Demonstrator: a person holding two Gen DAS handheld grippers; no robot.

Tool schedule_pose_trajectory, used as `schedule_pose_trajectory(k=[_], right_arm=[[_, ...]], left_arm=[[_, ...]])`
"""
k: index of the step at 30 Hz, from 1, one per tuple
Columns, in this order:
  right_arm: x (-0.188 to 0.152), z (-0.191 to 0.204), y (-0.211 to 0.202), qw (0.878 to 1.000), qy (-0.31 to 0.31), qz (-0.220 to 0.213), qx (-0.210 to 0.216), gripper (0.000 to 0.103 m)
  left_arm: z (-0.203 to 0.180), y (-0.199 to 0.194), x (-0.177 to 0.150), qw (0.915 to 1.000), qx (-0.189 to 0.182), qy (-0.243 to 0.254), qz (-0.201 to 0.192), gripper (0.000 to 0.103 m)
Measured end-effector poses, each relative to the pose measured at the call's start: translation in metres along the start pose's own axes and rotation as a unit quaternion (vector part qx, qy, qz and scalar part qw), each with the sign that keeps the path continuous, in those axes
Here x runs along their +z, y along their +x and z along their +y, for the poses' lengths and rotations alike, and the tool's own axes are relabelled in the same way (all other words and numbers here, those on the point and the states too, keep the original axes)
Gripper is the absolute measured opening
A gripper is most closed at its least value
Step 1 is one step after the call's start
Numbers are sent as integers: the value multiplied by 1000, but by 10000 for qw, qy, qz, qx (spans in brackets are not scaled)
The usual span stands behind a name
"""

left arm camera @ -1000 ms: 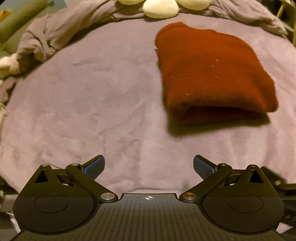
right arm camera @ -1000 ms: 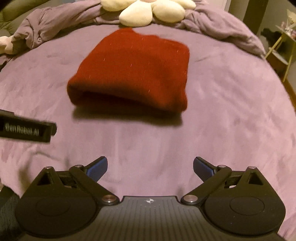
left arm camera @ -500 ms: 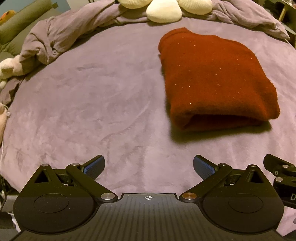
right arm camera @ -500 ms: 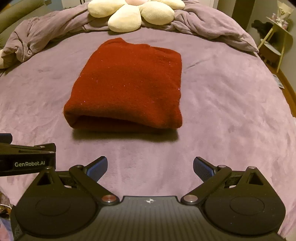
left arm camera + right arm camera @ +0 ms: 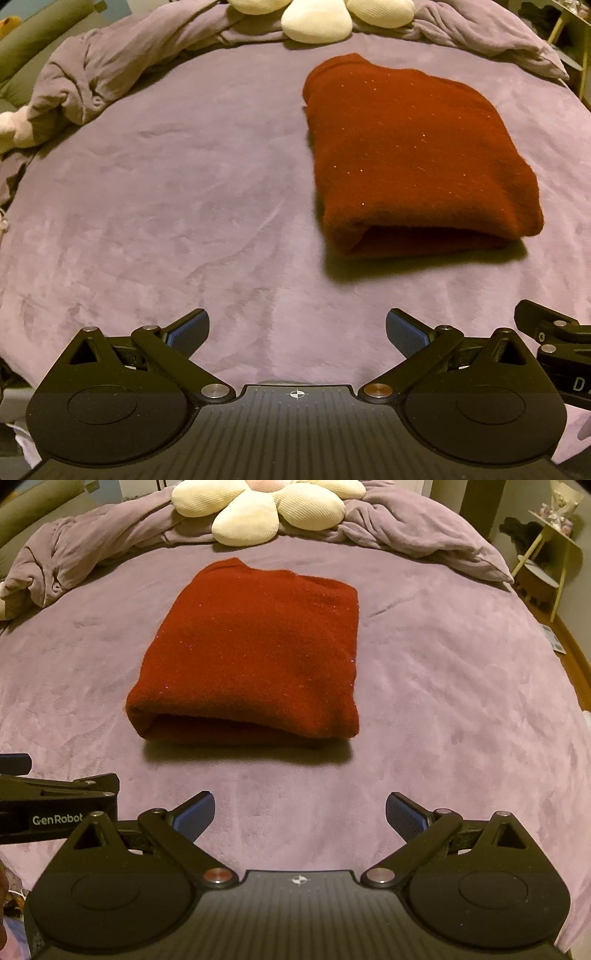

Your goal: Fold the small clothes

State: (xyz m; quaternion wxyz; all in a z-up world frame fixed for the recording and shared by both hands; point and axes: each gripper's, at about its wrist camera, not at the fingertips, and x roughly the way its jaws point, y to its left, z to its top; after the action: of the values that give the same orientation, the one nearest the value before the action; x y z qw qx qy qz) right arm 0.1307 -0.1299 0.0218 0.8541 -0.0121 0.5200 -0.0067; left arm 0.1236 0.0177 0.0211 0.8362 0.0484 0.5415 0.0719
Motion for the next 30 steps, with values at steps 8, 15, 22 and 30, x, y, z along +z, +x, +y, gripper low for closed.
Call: schedule_pose_trajectory(k=[8, 15, 22, 30], right_arm=[[3, -2, -1, 10000, -3, 25, 5, 99], [4, 1, -4, 10000, -14, -25, 23, 99], [5, 2, -7, 10000, 32, -39, 21, 99], [7, 1, -10, 10000, 55, -69, 36, 99]], left_arm=[[-1, -4, 0, 9999, -138, -44, -66, 103], [-4, -6, 1, 9999, -120, -37, -41, 103], [-3, -8, 2, 9999, -113, -22, -59, 103], [-2, -11, 3, 9999, -126, -21, -94, 103]])
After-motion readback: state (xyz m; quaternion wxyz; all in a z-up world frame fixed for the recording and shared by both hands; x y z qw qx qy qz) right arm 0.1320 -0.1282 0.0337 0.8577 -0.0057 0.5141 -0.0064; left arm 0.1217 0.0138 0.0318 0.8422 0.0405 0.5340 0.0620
